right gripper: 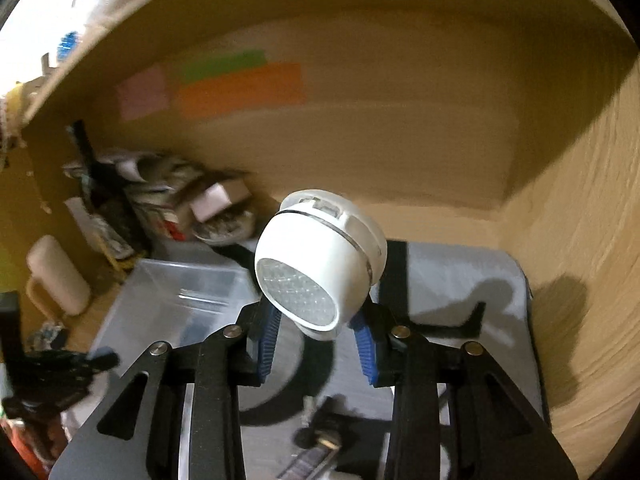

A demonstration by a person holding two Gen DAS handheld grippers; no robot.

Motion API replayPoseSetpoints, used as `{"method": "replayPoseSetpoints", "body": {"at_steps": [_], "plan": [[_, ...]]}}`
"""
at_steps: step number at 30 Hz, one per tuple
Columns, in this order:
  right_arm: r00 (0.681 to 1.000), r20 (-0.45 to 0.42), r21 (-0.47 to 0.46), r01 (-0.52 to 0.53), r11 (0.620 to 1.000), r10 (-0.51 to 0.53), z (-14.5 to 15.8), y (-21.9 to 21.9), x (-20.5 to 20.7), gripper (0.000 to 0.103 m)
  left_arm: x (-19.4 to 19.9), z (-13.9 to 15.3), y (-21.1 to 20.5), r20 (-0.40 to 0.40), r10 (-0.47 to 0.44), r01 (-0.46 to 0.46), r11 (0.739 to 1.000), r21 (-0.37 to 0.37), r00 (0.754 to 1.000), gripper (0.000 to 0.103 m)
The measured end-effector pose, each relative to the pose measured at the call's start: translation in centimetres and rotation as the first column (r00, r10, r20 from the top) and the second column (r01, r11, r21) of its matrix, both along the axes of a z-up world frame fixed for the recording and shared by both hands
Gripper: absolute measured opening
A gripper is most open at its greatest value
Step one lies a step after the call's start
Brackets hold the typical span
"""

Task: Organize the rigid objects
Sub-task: 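Lift the white device with the right tool and carry it over the box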

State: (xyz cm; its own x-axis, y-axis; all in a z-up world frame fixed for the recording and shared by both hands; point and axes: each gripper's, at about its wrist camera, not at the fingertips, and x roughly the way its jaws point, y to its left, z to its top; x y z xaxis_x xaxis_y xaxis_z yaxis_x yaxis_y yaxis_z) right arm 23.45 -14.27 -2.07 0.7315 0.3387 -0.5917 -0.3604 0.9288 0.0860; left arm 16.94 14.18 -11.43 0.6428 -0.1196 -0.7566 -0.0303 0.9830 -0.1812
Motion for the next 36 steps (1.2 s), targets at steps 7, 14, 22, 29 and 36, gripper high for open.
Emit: {"method": "replayPoseSetpoints", "body": {"at_steps": [7, 14, 22, 29, 36], "plan": [[0.990, 0.031, 0.040, -0.142, 0.989, 0.141, 1.6, 3.2, -2.4, 0.031, 0.1, 0.0, 0.0, 0.001, 0.001, -0.001, 1.000, 0.001, 1.000, 0.013], [0.957, -0.024, 0.052, -0.288, 0.956, 0.289, 0.6, 7.1, -3.6, 0.031, 0.1, -0.1, 0.0, 0.002, 0.000, 0.000, 1.000, 0.005, 1.000, 0.013], [0.917, -0.143, 0.021, -0.373, 0.928, 0.372, -2.7, 11.0, -2.9, 0.031, 0.2, -0.2, 0.1, 0.000, -0.001, 0.001, 1.000, 0.007, 1.000, 0.013], [0.887, -0.233, 0.012, -0.407, 0.913, 0.399, -5.0, 12.8, -1.7, 0.031, 0.2, -0.2, 0.1, -0.001, -0.004, 0.004, 1.000, 0.010, 1.000, 0.013], [0.879, -0.258, -0.025, -0.422, 0.906, 0.402, -6.0, 13.7, -0.6, 0.031, 0.2, -0.2, 0.1, -0.002, -0.003, 0.003, 1.000, 0.007, 1.000, 0.013]]}}
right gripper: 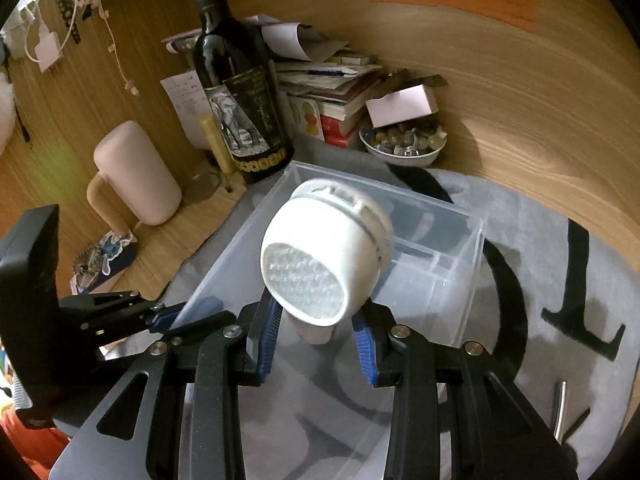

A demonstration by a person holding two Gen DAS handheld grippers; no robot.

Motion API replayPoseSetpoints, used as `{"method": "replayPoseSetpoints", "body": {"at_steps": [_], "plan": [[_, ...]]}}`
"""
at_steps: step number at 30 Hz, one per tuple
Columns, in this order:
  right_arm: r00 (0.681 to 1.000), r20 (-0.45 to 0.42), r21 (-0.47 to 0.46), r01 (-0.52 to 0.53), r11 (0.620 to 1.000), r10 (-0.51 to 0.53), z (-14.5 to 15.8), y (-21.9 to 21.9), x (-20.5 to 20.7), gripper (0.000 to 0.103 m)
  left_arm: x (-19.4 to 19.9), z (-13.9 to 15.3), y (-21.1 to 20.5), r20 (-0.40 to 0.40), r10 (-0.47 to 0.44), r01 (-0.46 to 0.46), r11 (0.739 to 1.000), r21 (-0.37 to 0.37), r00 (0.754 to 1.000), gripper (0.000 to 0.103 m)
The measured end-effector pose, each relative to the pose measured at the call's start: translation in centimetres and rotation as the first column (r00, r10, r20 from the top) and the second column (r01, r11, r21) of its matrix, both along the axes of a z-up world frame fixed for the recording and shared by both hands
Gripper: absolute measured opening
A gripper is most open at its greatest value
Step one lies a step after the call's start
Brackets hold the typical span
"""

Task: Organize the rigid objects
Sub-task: 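Lift the white device with the right tool and carry it over the box, then lower the white device into the box and open the right tool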

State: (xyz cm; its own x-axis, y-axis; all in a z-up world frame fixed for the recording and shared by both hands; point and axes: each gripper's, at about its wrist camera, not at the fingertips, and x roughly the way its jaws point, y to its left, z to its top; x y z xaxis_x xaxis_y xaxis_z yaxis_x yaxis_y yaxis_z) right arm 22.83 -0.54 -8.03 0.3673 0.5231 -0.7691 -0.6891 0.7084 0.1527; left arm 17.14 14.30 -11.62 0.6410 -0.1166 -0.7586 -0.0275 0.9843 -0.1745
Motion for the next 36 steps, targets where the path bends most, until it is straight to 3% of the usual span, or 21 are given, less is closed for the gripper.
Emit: {"method": "replayPoseSetpoints", "body": {"at_steps": [8, 21, 22, 26, 30, 36], "plan": [[0.999, -0.036, -0.098, -0.005, 0.995, 0.001, -2.6, 1.0, 1.4, 0.028, 0.0, 0.0, 0.1, -0.002, 0.002, -0.002, 1.000, -0.003, 1.000, 0.013], [0.999, -0.036, -0.101, -0.039, 0.994, 0.035, -2.6, 0.6, 0.5, 0.029, 0.3, -0.1, 0.0, -0.008, 0.002, -0.002, 1.000, -0.008, 1.000, 0.013], [0.999, -0.029, -0.102, -0.041, 0.994, 0.039, -2.4, 0.5, 0.4, 0.031, 0.3, -0.1, 0.0, -0.008, 0.002, -0.002, 1.000, -0.006, 1.000, 0.013], [0.999, 0.029, -0.087, -0.030, 0.996, 0.033, -1.1, -0.1, -0.4, 0.056, 0.3, -0.1, -0.1, -0.008, 0.003, -0.003, 1.000, -0.004, 1.000, 0.013], [0.996, 0.086, -0.054, 0.001, 0.999, 0.004, 0.4, -1.2, -1.1, 0.073, 0.3, -0.1, -0.1, -0.009, 0.002, -0.002, 1.000, -0.002, 1.000, 0.013], [0.980, 0.187, -0.027, 0.078, 0.997, -0.071, 2.8, -3.7, -1.8, 0.082, 0.3, -0.2, 0.0, -0.010, 0.001, -0.001, 1.000, -0.003, 1.000, 0.013]]}}
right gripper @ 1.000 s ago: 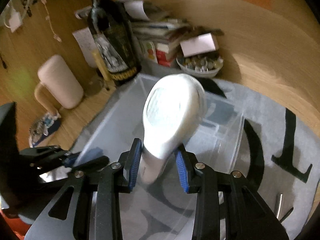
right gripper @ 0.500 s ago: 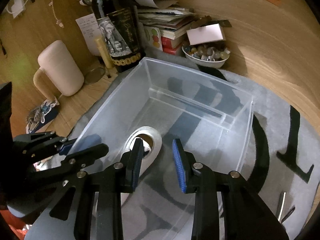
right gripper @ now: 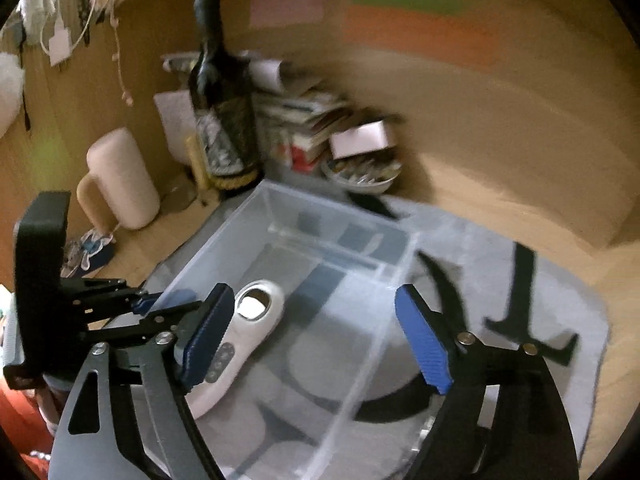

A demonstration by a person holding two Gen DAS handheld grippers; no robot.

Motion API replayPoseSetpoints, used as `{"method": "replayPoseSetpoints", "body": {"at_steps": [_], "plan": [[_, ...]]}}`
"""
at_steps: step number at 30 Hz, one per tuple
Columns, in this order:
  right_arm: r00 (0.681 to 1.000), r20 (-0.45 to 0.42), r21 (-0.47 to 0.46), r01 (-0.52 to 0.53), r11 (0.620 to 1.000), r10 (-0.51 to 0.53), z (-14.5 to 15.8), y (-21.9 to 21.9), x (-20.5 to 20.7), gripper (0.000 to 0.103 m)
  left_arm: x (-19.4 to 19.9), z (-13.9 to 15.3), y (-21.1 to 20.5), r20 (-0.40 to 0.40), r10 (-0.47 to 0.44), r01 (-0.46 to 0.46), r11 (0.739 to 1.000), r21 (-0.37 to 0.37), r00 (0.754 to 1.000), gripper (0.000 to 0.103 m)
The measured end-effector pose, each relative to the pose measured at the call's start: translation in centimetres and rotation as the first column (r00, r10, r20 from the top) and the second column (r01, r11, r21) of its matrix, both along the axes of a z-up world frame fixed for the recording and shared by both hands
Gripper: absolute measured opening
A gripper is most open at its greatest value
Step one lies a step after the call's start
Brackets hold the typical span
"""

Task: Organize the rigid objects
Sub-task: 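Lower the white device into the box and open the right tool, then move the right tool back to the silver metal cylinder on the rug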

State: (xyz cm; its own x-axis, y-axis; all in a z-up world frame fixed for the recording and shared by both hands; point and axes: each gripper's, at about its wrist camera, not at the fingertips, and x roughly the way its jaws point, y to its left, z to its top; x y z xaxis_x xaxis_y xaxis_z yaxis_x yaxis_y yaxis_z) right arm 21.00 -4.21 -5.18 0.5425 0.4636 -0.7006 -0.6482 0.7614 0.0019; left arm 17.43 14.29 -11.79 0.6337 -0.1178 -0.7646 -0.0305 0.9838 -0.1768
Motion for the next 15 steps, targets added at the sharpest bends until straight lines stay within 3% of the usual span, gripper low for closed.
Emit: {"method": "replayPoseSetpoints", "body": {"at_steps": [8, 15], "plan": [[0.983, 0.061, 0.010, 0.173, 0.985, -0.173, 2.2, -6.4, 0.8, 0.084, -0.1, 0.0, 0.0, 0.000, 0.000, 0.000, 1.000, -0.003, 1.000, 0.013], [0.934, 0.004, -0.025, 0.358, 0.933, -0.358, 0.1, -12.7, 2.9, 0.084, -0.1, -0.1, -0.2, 0.002, -0.001, 0.001, 1.000, 0.003, 1.000, 0.013]]}}
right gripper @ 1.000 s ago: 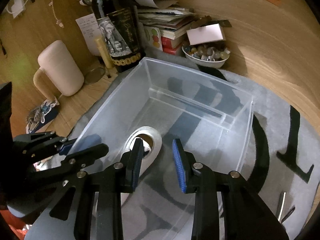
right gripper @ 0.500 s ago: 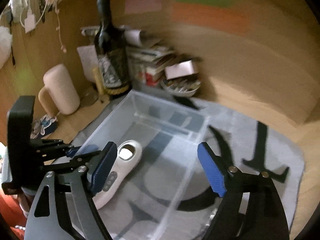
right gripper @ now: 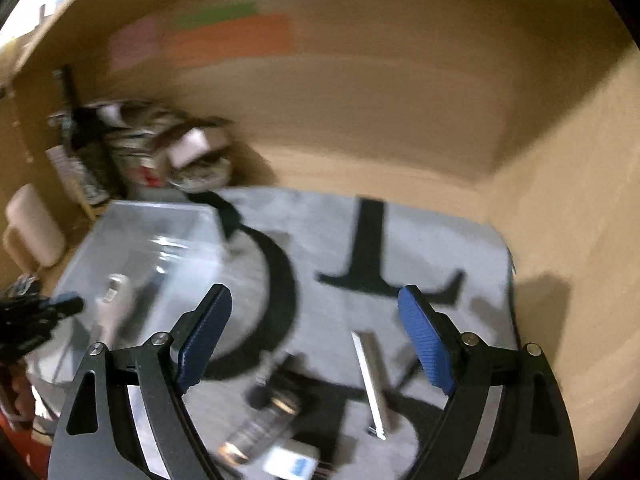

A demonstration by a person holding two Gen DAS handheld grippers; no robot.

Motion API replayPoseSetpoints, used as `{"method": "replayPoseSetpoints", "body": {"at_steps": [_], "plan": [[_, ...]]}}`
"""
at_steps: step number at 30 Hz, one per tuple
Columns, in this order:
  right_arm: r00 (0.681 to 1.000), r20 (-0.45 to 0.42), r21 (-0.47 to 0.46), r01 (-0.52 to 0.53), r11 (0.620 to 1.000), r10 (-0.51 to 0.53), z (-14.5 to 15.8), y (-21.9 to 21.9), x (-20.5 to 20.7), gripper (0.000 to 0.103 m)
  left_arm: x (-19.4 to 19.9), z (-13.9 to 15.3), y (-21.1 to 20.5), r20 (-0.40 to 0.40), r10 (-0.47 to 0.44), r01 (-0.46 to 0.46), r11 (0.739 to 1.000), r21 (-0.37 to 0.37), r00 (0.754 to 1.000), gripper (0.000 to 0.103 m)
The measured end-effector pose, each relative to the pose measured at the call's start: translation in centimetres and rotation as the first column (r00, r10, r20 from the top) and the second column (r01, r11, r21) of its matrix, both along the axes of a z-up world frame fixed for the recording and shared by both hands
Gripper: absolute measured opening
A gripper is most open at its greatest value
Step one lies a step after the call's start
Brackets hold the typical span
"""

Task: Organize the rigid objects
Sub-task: 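Move the right tool back to the silver metal cylinder on the rug, then close the right tool around the silver cylinder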

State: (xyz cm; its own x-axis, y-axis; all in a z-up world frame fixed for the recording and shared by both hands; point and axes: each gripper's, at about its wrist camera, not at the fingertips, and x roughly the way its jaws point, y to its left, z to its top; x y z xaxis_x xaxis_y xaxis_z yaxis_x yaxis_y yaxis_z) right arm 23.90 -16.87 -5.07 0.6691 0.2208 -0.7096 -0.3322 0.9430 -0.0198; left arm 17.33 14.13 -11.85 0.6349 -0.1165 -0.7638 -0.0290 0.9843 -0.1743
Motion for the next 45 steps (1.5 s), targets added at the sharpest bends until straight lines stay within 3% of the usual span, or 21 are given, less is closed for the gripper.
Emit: {"method": "replayPoseSetpoints", "body": {"at_steps": [12, 13, 14, 17, 21, 24, 35, 45], "plan": [[0.967, -0.219, -0.045, 0.126, 0.991, -0.133, -7.9, -6.2, 1.3, 0.080, 0.0, 0.0, 0.0, -0.001, 0.000, 0.000, 1.000, 0.004, 1.000, 0.013], [0.962, -0.238, -0.042, 0.128, 0.991, -0.134, -8.4, -6.4, 1.3, 0.077, -0.1, 0.0, 0.0, -0.001, 0.001, -0.001, 1.000, 0.004, 1.000, 0.013], [0.959, -0.252, -0.043, 0.127, 0.991, -0.134, -8.7, -6.5, 1.4, 0.068, 0.0, 0.0, 0.0, -0.001, 0.001, -0.001, 1.000, 0.004, 1.000, 0.013], [0.959, -0.249, -0.054, 0.123, 0.991, -0.132, -9.2, -6.7, 1.5, 0.061, 0.0, 0.0, 0.0, -0.001, 0.000, 0.000, 1.000, 0.006, 1.000, 0.013], [0.963, -0.233, -0.054, 0.128, 0.990, -0.138, -9.0, -7.0, 1.4, 0.030, -0.1, -0.1, 0.1, -0.001, 0.001, -0.001, 1.000, 0.007, 1.000, 0.013], [0.964, -0.229, -0.042, 0.133, 0.990, -0.139, -8.8, -7.2, 1.4, 0.015, -0.1, -0.1, 0.1, -0.001, 0.001, -0.001, 1.000, 0.007, 1.000, 0.013], [0.973, -0.204, -0.019, 0.109, 0.994, -0.111, -7.7, -6.2, 0.9, 0.014, -0.1, -0.1, 0.0, -0.001, 0.001, -0.001, 1.000, 0.007, 1.000, 0.013], [0.998, -0.065, 0.008, 0.024, 1.000, -0.023, -2.5, -2.9, -0.4, 0.014, 0.0, -0.1, 0.0, -0.004, 0.002, -0.002, 1.000, 0.000, 1.000, 0.013]]}}
